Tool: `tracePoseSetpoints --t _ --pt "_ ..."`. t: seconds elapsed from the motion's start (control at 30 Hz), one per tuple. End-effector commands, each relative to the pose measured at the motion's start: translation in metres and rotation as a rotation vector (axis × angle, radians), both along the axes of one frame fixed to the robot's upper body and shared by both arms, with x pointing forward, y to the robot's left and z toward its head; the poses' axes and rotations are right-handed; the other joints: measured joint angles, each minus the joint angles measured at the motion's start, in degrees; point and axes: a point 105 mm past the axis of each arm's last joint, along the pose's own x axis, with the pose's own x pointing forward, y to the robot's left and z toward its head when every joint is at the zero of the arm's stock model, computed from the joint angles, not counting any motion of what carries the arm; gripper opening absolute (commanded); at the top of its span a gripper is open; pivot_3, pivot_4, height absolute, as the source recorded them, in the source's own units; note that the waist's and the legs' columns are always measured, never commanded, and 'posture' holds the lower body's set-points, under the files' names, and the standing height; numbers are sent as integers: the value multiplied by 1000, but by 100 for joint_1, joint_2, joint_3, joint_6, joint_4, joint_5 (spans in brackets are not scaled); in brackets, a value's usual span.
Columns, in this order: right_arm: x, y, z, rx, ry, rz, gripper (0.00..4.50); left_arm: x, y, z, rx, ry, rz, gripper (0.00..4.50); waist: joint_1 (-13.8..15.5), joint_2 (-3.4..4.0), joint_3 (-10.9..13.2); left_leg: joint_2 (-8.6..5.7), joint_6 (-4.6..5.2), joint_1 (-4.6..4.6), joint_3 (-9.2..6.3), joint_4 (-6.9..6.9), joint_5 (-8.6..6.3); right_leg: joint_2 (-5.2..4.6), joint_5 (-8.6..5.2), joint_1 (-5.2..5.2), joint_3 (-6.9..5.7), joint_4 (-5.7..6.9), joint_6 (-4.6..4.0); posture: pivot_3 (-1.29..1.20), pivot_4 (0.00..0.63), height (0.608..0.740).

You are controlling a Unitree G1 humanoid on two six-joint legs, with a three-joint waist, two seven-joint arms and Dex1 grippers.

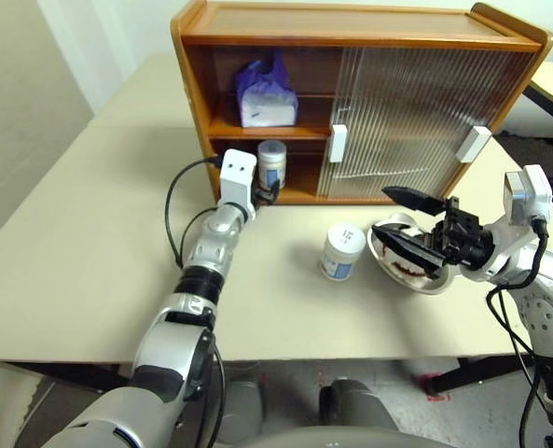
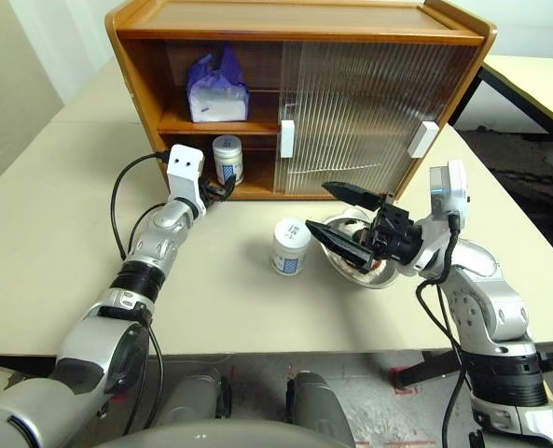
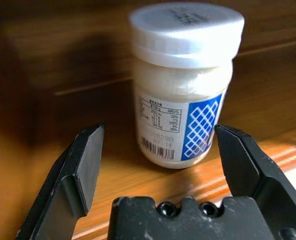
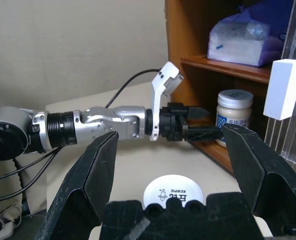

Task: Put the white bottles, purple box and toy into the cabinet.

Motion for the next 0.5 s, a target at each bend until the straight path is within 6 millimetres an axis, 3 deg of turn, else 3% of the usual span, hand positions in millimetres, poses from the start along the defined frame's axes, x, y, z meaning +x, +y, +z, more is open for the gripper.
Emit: tracePoseSetpoints --t 0.03,0.13,0.43,0.5 --pt "1 1 -3 -4 5 10 4500 1 11 3 -11 2 45 4477 1 -1 -2 0 1 1 0 0 1 0 1 1 0 -1 0 124 0 740" --pt "2 1 -4 -3 5 11 4500 3 15 4 -7 4 60 3616 3 -2 -2 -1 2 1 1 0 1 0 3 1 1 -1 1 123 0 740" --pt "1 2 -5 -6 6 11 4500 4 14 1 -9 6 73 66 4 -2 -2 0 2 0 1 0 1 -1 3 1 1 -4 1 113 0 740" --pt "1 2 -6 -7 7 11 4500 4 15 2 -13 -2 86 27 3 -2 -2 0 2 0 1 0 1 -1 3 1 1 -3 1 114 0 740"
